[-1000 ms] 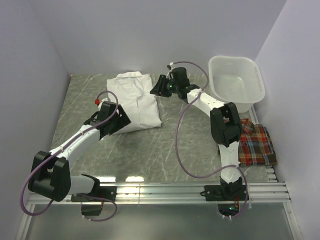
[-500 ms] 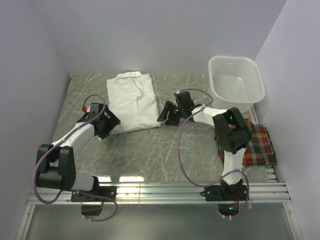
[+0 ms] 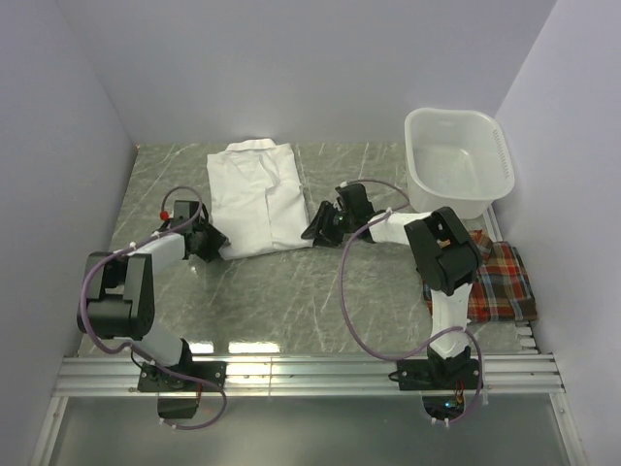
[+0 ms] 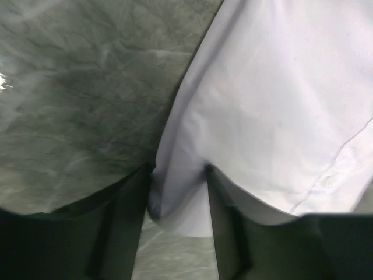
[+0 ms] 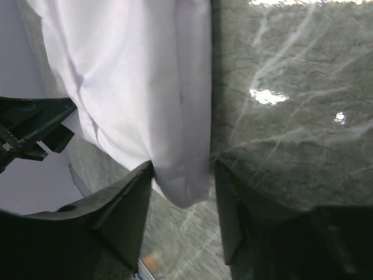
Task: Fold and stack the long sleeve shirts
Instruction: Fold the shirt
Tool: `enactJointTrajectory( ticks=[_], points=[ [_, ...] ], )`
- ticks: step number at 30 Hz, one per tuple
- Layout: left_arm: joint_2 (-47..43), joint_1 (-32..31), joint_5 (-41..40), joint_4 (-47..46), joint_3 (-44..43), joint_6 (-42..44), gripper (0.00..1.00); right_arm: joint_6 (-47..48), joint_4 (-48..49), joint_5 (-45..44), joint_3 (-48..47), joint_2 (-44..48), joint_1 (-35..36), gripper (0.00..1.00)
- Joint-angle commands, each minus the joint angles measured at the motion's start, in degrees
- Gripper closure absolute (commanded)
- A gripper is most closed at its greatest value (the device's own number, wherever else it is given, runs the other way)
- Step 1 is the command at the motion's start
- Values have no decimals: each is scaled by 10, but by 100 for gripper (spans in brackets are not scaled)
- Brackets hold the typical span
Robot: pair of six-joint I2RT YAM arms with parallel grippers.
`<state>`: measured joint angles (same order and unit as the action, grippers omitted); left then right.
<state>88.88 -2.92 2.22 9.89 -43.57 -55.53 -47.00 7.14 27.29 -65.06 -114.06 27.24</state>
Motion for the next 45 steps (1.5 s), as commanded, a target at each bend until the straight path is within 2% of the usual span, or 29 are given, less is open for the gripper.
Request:
enactJointTrajectory(
  ticks=[1,3,4,6,7,10,17,19,21,22,23,25,26,29,32,35,39,45],
  points=[
    [36,0,13,30,19,3,57,-10,27,14,8,-12,4,50],
    [32,0,18,32,28,9,74,2,15,13,15,-6,4,61],
    [25,0,25,40,31,12,80,13,9,15,19,-4,5,72],
    [17,0,32,50,38,20,92,27,-12,16,26,10,4,87],
    [4,0,45,61,43,24,94,41,-24,16,35,18,4,94],
    [-32,-2,64,99,67,38,95,73,-66,13,63,54,4,99],
    [-171,-22,154,120,196,10,85,102,-138,-3,181,170,27,99],
    [-234,-35,169,127,227,-7,75,104,-146,-10,211,194,43,96],
    [-302,-58,169,155,226,-39,63,115,-172,-35,216,227,55,84],
    [-325,-60,163,171,219,-43,59,128,-186,-50,205,239,67,74],
    [-347,-60,154,186,198,-45,47,134,-217,-79,197,260,72,69],
    [-396,-61,109,243,164,-28,34,149,-245,-114,164,281,78,58],
    [-407,-60,91,261,124,-20,21,153,-258,-127,151,302,79,55],
    [-424,-61,20,297,52,26,8,165,-275,-163,105,334,81,53],
    [-410,-60,8,265,20,67,13,167,-246,-152,72,336,81,54],
    [-370,-60,45,202,8,102,17,152,-222,-116,34,295,80,56],
    [-281,-60,50,181,-39,140,17,105,-148,-79,2,230,80,58],
    [-231,-60,3,153,-84,207,17,39,-47,-36,-25,126,91,59]
  ],
)
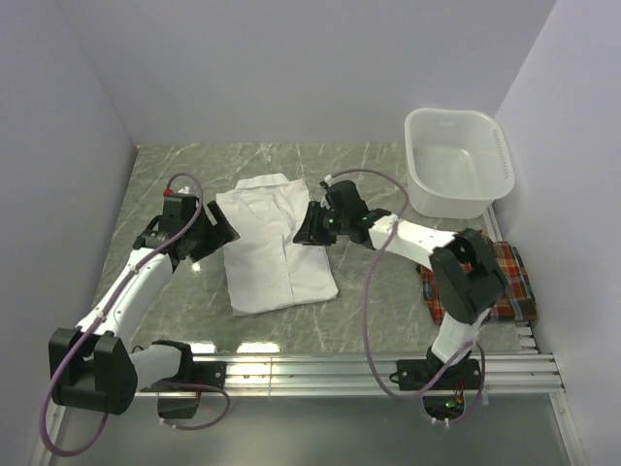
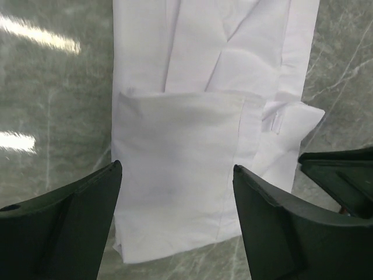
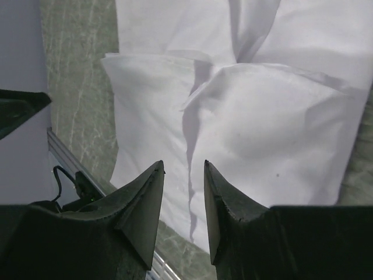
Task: Fold and stack the long sleeve shirts
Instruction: Fold the shirt
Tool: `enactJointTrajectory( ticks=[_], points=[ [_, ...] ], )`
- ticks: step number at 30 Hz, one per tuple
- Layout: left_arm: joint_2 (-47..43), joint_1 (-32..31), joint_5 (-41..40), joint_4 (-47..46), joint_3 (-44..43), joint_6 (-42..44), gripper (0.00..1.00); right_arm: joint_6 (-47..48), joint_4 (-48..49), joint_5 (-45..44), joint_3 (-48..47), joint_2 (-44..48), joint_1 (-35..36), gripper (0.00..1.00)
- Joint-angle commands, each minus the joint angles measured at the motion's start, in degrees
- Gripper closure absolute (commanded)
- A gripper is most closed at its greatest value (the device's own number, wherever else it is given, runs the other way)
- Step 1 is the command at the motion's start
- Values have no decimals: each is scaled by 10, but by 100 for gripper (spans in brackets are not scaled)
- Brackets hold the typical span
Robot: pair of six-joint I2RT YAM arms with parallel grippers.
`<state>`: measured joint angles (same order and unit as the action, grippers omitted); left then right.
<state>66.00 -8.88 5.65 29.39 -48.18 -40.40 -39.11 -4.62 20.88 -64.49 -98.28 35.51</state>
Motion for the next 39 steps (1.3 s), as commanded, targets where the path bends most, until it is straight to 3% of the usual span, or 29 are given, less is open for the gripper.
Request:
enactJointTrajectory(
  ticks=[1,10,25,39],
  points=[
    [-2,-1,-38,-48,-38,69,18,-51,76,29,-35,-45,11,59],
    [-3,4,-72,-92,1,85,18,-83,125,36,-91,-161,14,60],
    [-1,18,-47,-98,7,81,19,-75,128,100,-182,-243,19,60],
    [10,30,-27,-101,9,78,20,-77,160,187,-123,-190,21,59]
  ],
)
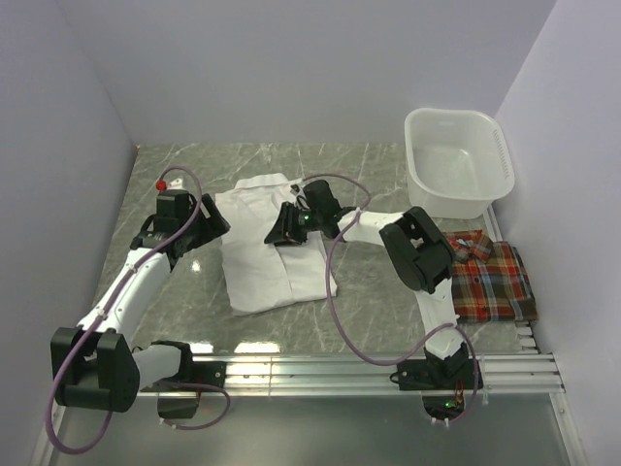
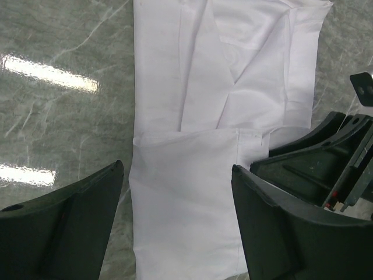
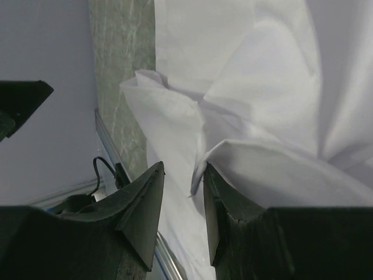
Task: Fold and stack the long sleeve shirts
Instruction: Fold the shirt
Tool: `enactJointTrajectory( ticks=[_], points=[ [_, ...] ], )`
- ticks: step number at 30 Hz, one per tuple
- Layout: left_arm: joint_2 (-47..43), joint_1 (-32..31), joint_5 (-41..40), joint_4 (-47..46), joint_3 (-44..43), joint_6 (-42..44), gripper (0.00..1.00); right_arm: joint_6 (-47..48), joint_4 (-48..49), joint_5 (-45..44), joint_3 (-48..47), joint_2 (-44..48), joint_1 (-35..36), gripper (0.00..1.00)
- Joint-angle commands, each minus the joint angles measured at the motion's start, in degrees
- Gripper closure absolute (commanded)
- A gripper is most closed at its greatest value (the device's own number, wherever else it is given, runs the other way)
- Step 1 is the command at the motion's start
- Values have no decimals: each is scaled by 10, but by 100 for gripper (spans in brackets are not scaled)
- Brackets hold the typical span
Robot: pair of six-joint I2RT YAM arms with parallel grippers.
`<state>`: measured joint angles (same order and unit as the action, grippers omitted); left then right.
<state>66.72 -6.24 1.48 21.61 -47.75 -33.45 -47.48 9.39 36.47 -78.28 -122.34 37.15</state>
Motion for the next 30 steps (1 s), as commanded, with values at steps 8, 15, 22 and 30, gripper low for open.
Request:
enactJointTrajectory(
  ticks=[8,15,22,30],
  points=[
    [3,8,19,-26,5,9,20,30,62,69,17,65,11,59],
    [6,8,26,-29,6,10,20,48,55,63,-7,50,23,58],
    [7,9,28,-31,7,11,20,60,64,-19,1,69,21,53],
    [10,9,37,-33,8,12,20,65,35,-74,5,66,11,43]
  ],
)
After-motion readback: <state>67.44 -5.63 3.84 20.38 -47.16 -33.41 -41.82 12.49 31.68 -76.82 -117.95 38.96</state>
